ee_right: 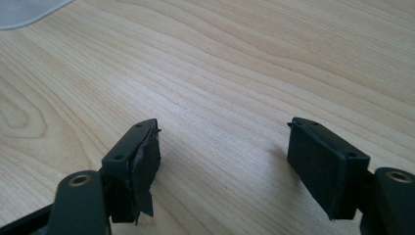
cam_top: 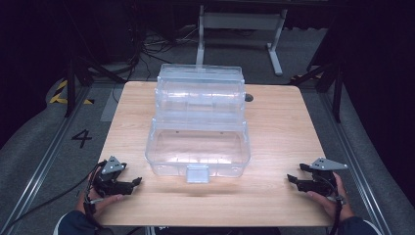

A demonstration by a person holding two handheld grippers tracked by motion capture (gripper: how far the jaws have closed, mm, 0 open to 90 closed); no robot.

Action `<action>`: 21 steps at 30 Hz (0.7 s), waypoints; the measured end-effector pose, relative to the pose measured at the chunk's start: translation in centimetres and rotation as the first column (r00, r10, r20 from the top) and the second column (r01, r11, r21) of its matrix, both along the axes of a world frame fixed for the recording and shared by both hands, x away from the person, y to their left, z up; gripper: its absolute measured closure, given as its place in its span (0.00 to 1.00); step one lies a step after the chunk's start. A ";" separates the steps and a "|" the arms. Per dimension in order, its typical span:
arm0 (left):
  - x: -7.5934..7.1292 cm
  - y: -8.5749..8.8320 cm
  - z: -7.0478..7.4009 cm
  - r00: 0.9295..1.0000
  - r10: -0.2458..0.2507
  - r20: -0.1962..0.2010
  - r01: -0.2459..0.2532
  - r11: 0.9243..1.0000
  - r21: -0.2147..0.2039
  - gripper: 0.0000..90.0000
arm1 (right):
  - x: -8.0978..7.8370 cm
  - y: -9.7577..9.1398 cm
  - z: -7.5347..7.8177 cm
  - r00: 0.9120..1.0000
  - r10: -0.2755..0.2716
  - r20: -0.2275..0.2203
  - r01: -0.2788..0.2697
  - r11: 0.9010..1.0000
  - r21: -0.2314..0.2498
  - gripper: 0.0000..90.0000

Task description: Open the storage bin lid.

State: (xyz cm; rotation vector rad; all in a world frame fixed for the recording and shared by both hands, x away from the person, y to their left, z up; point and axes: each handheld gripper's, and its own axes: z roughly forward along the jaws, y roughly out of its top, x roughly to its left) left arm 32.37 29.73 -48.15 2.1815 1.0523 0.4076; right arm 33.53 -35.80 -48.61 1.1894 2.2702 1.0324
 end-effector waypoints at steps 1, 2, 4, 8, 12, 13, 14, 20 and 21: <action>0.0 0.0 0.0 1.000 0.000 0.000 0.000 1.000 0.001 0.20 | 0.0 0.0 0.0 1.000 0.001 0.000 -0.001 1.000 0.000 0.31; 0.0 0.0 0.0 1.000 -0.004 0.002 0.004 1.000 0.004 0.20 | 0.0 0.0 0.0 1.000 0.001 0.000 -0.001 1.000 0.000 0.31; 0.0 0.0 0.0 1.000 0.000 0.001 0.000 1.000 -0.003 0.20 | 0.0 0.0 0.0 1.000 0.002 0.002 -0.002 1.000 -0.001 0.31; 0.0 0.0 0.0 1.000 0.001 0.005 -0.001 1.000 0.001 0.20 | 0.1 0.0 0.0 1.000 0.007 -0.001 -0.007 1.000 0.001 0.30; -0.1 0.0 0.0 1.000 0.001 0.001 -0.001 1.000 -0.003 0.20 | 0.2 0.0 0.0 1.000 0.011 0.000 -0.011 1.000 0.002 0.30; -0.1 0.0 0.0 1.000 0.001 0.001 -0.001 1.000 -0.003 0.20 | 0.2 0.0 0.0 1.000 0.011 0.000 -0.011 1.000 0.002 0.30; 0.0 0.0 0.0 1.000 0.001 0.004 -0.001 1.000 0.000 0.20 | 0.2 0.0 0.0 1.000 0.012 0.000 -0.012 1.000 0.002 0.30; -0.1 0.0 0.0 1.000 0.005 0.004 -0.005 1.000 -0.001 0.20 | 0.3 0.0 0.0 1.000 0.014 -0.001 -0.014 1.000 0.000 0.29; -0.1 0.0 0.0 1.000 0.005 0.004 -0.005 1.000 0.000 0.20 | 0.3 0.0 0.0 1.000 0.015 0.000 -0.015 1.000 -0.003 0.29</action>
